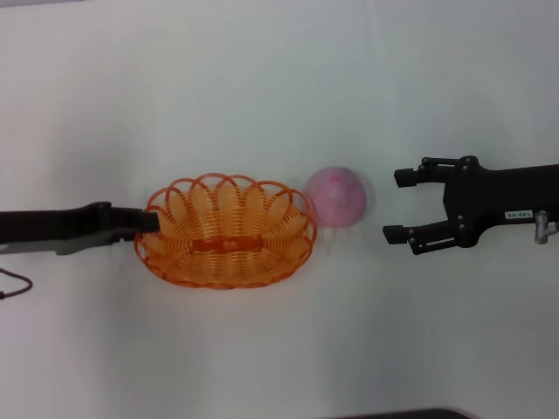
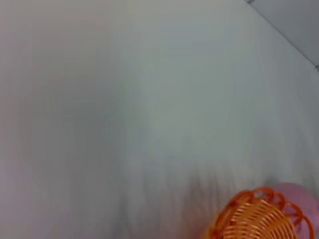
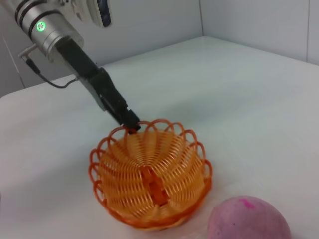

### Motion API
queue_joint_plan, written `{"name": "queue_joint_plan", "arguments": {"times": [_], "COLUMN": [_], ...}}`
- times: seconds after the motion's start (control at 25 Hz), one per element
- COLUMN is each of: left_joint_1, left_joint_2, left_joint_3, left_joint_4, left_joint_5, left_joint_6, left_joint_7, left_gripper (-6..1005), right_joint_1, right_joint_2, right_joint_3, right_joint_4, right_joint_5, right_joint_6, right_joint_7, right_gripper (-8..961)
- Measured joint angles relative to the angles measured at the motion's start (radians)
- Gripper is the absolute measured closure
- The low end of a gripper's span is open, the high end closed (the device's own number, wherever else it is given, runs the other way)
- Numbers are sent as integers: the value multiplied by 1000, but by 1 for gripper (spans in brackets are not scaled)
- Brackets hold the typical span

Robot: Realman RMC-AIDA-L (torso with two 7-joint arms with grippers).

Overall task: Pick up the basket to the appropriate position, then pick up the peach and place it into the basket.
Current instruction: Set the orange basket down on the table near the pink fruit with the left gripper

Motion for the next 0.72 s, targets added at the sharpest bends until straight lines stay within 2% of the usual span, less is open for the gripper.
{"name": "queue_joint_plan", "arguments": {"times": [0.16, 0.44, 0.52, 0.72], "left_joint_1": [-1, 1, -4, -15], "left_joint_2": [1, 8, 11, 26], "left_joint_3": [-10, -94, -126, -281], "left_joint_4": [-15, 8, 10, 2], "left_joint_5": [-7, -23, -27, -103], "left_joint_6": [13, 73, 94, 234], "left_joint_7": [3, 34, 63, 272], "left_gripper": [693, 569, 539, 502], "right_joint_1": [1, 4, 4, 5], "right_joint_2": [0, -2, -2, -2], "right_joint_3": [0, 0, 0, 0], "right_joint_4": [0, 0, 0, 0], "right_joint_5": [0, -1, -1, -2], "right_joint_6": [2, 8, 9, 10], "right_joint_7": [0, 0, 0, 0], "right_gripper": [6, 6, 6, 6]}}
